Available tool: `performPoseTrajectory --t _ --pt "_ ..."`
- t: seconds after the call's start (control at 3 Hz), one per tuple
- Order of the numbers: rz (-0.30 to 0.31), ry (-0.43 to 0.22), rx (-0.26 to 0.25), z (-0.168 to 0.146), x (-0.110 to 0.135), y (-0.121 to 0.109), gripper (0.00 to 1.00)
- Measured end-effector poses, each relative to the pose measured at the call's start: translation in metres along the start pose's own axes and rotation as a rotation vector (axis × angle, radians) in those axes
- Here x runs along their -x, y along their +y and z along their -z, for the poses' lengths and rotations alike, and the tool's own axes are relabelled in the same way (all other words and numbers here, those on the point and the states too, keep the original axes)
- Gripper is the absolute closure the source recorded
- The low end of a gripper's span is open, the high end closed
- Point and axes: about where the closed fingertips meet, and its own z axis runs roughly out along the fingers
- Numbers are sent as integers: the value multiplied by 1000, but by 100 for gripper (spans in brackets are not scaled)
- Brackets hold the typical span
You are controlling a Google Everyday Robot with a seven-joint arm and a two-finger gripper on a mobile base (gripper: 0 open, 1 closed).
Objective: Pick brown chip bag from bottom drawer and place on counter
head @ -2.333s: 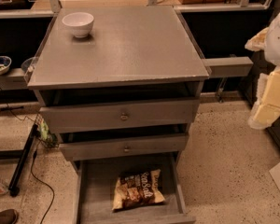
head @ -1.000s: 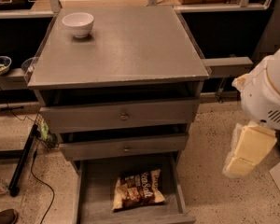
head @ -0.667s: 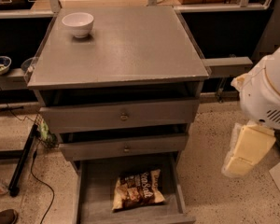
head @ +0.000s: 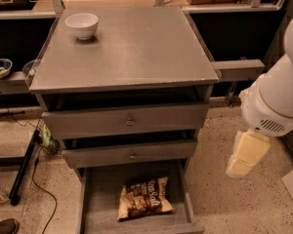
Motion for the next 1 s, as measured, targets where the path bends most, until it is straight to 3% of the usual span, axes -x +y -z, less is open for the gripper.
performPoseTrajectory --t 0.33,0.67,1.0 --pt "-25 -25 44 -53 -7 -11 0" --pt "-31 -53 86 -76 -10 -12 0" --pt "-31 -53 88 -78 -10 -12 0"
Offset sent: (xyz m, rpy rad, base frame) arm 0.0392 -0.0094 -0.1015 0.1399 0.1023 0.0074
